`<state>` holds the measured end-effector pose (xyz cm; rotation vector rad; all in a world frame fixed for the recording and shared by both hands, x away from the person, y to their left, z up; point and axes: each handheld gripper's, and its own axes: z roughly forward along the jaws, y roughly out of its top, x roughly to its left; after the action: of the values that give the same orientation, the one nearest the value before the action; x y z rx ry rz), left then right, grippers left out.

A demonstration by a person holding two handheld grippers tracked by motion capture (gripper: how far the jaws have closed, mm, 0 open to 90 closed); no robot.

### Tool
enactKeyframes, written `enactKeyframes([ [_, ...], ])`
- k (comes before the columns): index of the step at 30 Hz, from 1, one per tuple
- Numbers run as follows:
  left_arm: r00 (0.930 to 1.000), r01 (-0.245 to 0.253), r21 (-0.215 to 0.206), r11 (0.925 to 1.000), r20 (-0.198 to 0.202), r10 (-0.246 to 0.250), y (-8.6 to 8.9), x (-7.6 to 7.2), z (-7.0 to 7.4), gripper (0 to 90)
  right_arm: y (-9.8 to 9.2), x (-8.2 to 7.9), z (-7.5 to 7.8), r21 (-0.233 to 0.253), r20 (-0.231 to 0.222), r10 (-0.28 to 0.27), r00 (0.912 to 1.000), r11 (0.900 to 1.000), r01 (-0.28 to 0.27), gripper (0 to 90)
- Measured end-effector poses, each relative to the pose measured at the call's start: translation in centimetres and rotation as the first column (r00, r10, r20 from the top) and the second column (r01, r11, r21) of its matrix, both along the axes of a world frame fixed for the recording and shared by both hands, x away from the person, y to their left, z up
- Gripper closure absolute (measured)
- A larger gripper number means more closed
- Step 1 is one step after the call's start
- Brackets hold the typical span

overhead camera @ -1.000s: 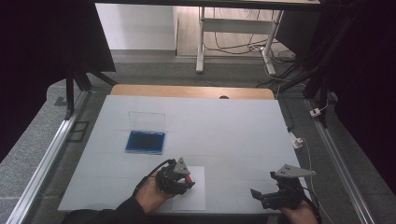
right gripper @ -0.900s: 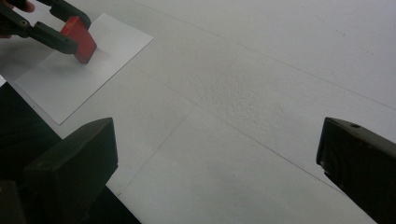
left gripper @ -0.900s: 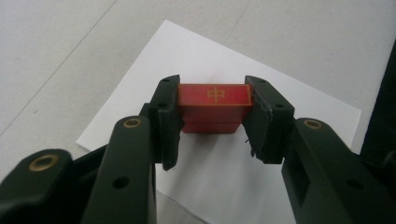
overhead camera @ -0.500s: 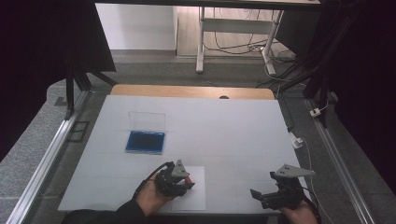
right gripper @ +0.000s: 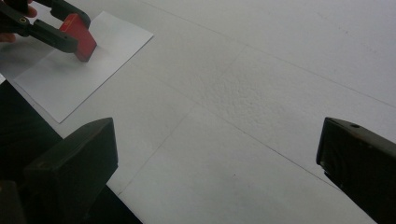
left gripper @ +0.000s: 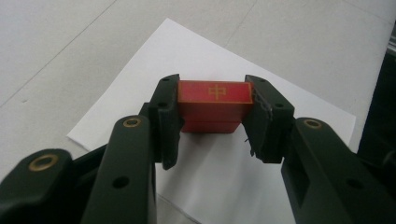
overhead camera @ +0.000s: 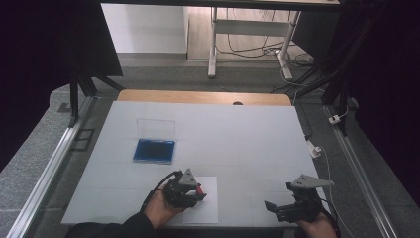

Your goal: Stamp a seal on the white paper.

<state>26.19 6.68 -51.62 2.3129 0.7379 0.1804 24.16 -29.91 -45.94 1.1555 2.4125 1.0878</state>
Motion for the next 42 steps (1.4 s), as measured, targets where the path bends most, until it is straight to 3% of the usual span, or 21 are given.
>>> enactKeyframes([
  [8,0.9994,-0.006,0.041,0.9991,0.035,0.004,-0.5,-0.4,0.1,58.4,0.0,0.1,0.0,0.001,-0.005,-0.001,1.0000,1.000,0.001,0.0],
  [15,0.9990,-0.016,-0.029,0.9994,-0.041,0.015,0.2,0.4,-0.1,58.0,0.0,0.1,0.0,0.002,-0.004,-0.001,1.0000,1.000,0.001,0.0],
  [19,0.9999,-0.015,0.001,0.9999,-0.006,0.015,-0.2,0.0,0.0,57.9,0.0,0.1,0.0,0.002,-0.004,-0.001,1.0000,1.000,0.001,0.0],
  [30,0.9993,-0.020,0.033,0.9993,-0.030,0.021,-0.5,0.3,0.6,57.7,0.0,0.0,0.0,0.002,-0.002,0.000,1.0000,1.000,0.000,0.0],
  [42,0.9999,-0.004,-0.016,0.9999,-0.012,0.004,0.1,0.4,1.8,57.8,0.0,0.0,0.0,-0.001,-0.002,0.003,1.0000,1.000,-0.003,0.0],
])
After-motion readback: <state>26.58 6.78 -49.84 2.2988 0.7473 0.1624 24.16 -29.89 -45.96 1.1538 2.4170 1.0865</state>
